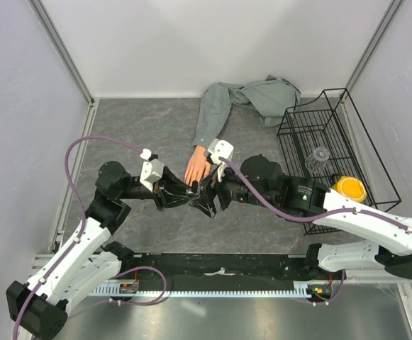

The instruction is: Paint the nails

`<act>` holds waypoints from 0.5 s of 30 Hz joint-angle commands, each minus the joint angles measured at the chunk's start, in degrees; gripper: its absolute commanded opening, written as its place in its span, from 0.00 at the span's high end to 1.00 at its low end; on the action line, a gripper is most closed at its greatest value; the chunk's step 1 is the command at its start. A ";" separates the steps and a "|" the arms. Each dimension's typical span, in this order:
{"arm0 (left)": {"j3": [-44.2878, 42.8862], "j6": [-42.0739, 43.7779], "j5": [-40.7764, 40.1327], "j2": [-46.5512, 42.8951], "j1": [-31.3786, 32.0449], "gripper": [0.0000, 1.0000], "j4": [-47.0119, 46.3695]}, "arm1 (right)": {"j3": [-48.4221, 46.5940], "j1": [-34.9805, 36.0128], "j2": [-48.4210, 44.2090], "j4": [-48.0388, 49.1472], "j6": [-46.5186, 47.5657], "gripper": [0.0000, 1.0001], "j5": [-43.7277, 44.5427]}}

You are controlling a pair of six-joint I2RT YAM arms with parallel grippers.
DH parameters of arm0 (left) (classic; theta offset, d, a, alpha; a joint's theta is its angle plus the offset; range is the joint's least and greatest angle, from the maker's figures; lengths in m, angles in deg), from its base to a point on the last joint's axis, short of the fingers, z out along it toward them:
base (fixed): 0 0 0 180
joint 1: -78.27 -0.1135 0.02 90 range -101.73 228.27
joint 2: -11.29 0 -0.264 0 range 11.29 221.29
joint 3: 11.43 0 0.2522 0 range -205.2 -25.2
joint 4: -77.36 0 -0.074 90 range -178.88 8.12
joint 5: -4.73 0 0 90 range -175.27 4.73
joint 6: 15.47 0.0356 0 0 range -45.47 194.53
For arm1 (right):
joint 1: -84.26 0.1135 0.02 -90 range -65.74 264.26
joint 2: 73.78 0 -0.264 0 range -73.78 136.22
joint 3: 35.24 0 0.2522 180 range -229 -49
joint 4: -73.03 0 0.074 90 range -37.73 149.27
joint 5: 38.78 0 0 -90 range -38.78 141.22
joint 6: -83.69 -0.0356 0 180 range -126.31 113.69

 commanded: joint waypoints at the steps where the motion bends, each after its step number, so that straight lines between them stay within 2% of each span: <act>1: -2.64 5.89 -7.77 -1.23 -0.37 0.98 4.37 | -4.62 0.29 -0.58 -2.39 -9.63 0.18 10.83; 8: -2.73 6.33 -9.35 -1.05 -0.37 0.98 5.16 | -6.55 1.34 -0.14 -5.83 -13.08 0.20 16.82; 15: -2.82 6.16 -8.57 -0.70 -0.37 0.98 5.25 | -8.22 1.87 2.14 -5.56 -10.80 0.37 18.22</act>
